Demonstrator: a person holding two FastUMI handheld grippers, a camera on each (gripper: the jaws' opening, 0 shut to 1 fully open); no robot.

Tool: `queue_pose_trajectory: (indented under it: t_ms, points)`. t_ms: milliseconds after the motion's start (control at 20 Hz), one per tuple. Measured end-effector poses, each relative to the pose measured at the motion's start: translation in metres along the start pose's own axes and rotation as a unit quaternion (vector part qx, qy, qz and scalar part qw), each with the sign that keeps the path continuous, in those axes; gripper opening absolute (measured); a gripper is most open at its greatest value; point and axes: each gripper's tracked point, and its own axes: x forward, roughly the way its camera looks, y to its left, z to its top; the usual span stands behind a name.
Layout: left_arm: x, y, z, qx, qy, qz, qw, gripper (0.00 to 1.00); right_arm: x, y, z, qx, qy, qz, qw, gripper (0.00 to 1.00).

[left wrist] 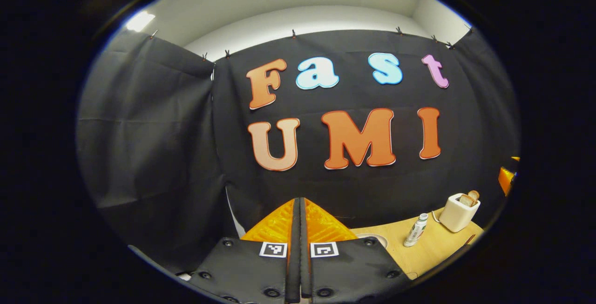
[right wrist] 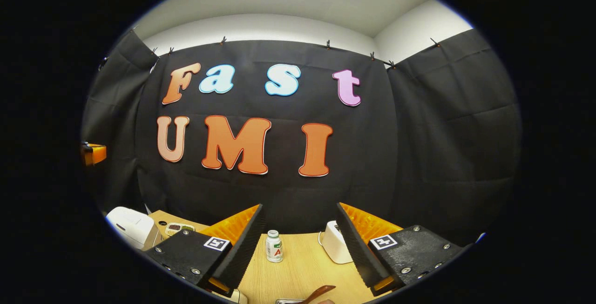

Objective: Close the left gripper, press the button to open the rice cooker; take a wooden spoon from the chopstick holder with the right hand, scoop a spoonful of rice and pour it into the rice cooker, then put the wooden spoon back into the chopstick holder.

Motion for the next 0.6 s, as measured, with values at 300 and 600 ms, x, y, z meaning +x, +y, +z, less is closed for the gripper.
queue_pose_trajectory:
  t_ms: [300, 600]
  points:
    - [0.023, 0.017, -0.055, -0.025, 0.11, 0.007, 0.994, 0.05, 0.0, -0.016, -0.021, -0.011, 0.024, -0.023, 0.999, 0.94]
    - [0.032, 0.031, -0.117, -0.016, 0.222, 0.006, 0.975, 0.05, -0.002, -0.03, -0.055, -0.009, 0.076, -0.046, 0.996, 0.94]
